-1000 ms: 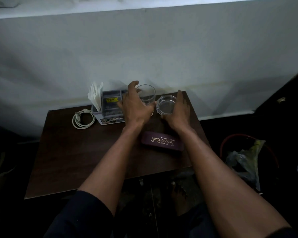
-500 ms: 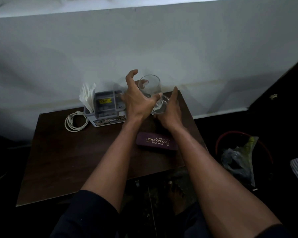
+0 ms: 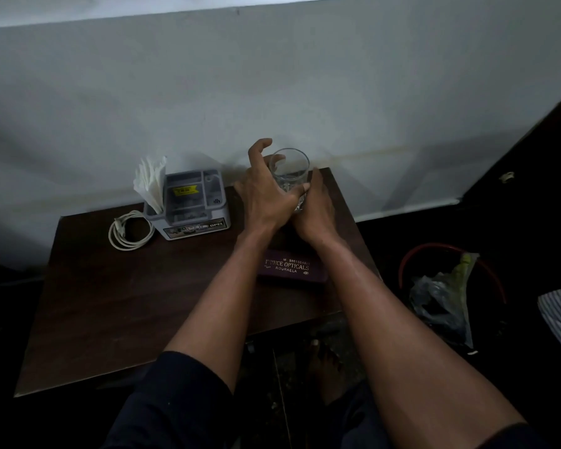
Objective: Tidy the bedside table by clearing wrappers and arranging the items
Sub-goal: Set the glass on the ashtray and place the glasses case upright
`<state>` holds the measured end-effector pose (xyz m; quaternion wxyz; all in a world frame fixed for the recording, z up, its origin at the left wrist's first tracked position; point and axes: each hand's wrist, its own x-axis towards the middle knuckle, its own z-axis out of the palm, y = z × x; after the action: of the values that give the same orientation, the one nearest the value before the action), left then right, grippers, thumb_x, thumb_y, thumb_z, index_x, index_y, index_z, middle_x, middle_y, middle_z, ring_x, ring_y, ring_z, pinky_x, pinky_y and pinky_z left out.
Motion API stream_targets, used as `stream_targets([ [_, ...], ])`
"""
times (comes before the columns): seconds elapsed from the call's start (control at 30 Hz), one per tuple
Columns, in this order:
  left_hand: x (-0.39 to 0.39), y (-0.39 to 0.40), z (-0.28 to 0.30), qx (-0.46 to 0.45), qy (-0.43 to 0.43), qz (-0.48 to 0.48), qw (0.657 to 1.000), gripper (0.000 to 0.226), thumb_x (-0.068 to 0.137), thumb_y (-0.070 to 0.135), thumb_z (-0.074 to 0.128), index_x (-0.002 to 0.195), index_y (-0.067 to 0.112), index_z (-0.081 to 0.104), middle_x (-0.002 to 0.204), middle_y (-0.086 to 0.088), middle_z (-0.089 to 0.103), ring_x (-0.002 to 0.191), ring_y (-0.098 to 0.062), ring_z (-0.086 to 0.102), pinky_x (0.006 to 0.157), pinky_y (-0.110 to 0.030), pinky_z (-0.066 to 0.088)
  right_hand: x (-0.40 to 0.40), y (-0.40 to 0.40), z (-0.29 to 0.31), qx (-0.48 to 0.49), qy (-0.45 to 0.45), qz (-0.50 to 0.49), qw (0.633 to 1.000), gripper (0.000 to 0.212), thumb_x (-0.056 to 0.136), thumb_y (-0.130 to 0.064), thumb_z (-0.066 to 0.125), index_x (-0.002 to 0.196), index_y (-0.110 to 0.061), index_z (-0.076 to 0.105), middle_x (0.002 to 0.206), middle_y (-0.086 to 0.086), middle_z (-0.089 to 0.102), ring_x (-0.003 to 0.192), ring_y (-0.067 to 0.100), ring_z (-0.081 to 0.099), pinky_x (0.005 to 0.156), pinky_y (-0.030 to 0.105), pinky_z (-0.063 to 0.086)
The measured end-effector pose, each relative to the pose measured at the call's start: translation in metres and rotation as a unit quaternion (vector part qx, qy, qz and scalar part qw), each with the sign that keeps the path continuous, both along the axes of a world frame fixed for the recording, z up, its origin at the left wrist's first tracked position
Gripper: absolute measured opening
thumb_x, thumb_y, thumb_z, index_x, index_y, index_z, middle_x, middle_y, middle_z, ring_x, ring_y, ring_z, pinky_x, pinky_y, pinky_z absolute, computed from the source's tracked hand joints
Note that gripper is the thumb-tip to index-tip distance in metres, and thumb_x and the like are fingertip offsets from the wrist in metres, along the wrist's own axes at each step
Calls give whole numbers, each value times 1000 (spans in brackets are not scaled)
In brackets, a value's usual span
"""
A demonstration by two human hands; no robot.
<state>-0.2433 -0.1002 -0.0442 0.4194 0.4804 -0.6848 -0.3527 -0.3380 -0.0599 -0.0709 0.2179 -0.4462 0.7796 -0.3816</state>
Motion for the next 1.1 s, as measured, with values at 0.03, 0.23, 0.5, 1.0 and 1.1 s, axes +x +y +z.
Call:
stream_targets([
  [0.03, 0, 0, 0, 1, 0, 2, 1000, 102, 66, 30, 96, 148, 27, 35, 124, 2, 70, 122, -16, 66, 109, -54, 50, 0, 0, 0, 1, 1, -2, 1000, 83, 91, -36, 76, 157, -9, 35, 147, 14, 59, 134, 35, 59, 106, 48, 53],
  [0.23, 3, -5, -2, 24, -3, 1, 1000, 107, 64, 30, 99, 152, 25, 37, 130, 2, 70, 125, -16, 66, 112, -56, 47, -1, 0, 0, 9, -1, -2, 1000, 92, 82, -33, 86, 156, -10, 37, 147, 12, 59, 137, 34, 57, 106, 46, 53],
  [0.5, 12, 3, 2, 41, -57, -26, 997, 125, 73, 27, 96, 168, 17, 16, 159, -8, 49, 143, -27, 52, 119, -55, 41, 0, 2, 3, 27, 7, 3, 1000, 90, 80, -31, 87, 153, -11, 40, 145, 14, 57, 135, 37, 56, 99, 38, 49],
  [1.0, 94, 50, 27, -33, -195, -140, 970, 39, 80, 11, 87, 116, 16, 72, 108, 0, 70, 96, -16, 67, 92, -41, 58, 16, 64, 58, 279, 134, 65, 949, 80, 58, -49, 100, 124, -19, 67, 133, 10, 67, 128, 33, 61, 106, 43, 53],
  [1.1, 103, 63, 30, -5, -349, -236, 907, 59, 77, 30, 91, 131, 23, 69, 126, -2, 69, 119, -21, 64, 108, -44, 49, 38, 83, 52, 314, 198, 166, 914, 74, 60, -39, 100, 123, -26, 64, 131, 7, 62, 127, 33, 58, 104, 45, 51],
])
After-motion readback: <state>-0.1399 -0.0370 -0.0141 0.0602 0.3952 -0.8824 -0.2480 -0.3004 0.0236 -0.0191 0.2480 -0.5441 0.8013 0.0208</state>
